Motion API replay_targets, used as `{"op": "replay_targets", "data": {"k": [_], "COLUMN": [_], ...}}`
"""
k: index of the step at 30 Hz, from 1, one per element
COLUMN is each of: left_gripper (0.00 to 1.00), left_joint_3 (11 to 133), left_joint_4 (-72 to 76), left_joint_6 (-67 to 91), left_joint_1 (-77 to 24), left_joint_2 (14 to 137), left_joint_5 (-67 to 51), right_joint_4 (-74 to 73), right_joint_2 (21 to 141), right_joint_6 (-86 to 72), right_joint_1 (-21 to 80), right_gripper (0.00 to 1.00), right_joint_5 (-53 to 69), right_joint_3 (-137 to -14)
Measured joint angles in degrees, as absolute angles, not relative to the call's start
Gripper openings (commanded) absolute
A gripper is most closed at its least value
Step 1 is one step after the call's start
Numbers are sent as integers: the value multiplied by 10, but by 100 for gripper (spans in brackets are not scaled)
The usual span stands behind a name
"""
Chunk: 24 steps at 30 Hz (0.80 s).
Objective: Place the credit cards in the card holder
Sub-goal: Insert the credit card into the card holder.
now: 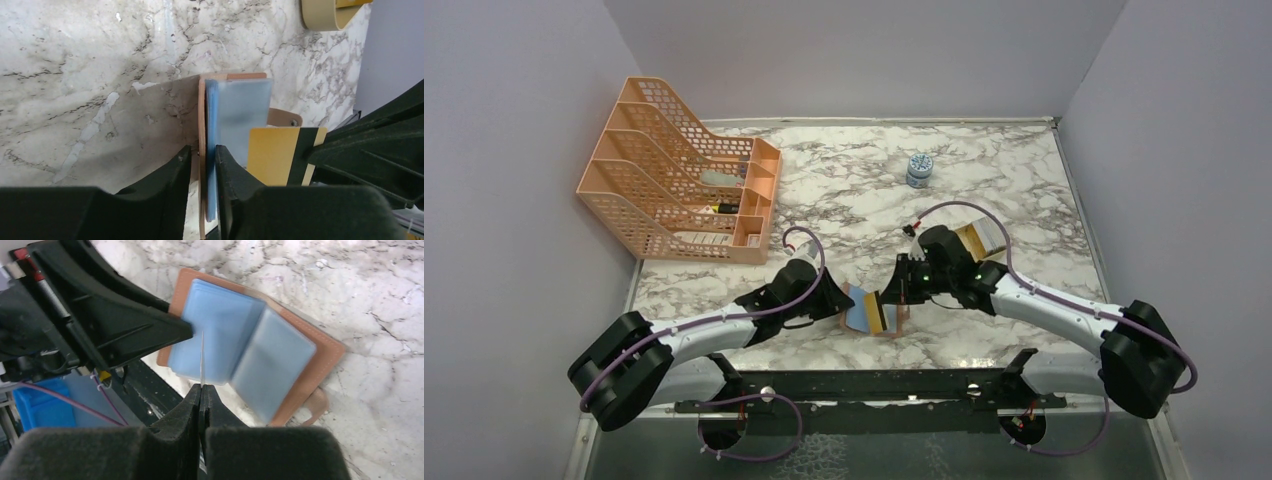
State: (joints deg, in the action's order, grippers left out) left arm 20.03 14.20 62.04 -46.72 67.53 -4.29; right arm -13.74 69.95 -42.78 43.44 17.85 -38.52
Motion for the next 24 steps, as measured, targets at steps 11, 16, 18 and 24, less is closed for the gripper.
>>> {"op": "replay_targets", "data": {"k": [11,16,18,24], "left_gripper": [38,38,33,22], "left_joint_3": [210,210,210,210], "left_joint_4": [68,45,42,37], "left_joint_6": [582,572,568,561], "left_joint_1": [-467,-467,-467,-467], "left_joint_2": [662,654,651,641], "left_joint_5": [-17,-7,-5,-3], "right_joint_4": [-120,-119,-119,-102], "right_joint_2": [757,761,763,771], "right_joint_6": [-422,-418,-418,-434], "right_joint_1": [434,434,434,434], "right_gripper": [1,1,1,1], "right_joint_5": [158,157,157,159], "right_joint_3": [-378,-378,-378,-377]}}
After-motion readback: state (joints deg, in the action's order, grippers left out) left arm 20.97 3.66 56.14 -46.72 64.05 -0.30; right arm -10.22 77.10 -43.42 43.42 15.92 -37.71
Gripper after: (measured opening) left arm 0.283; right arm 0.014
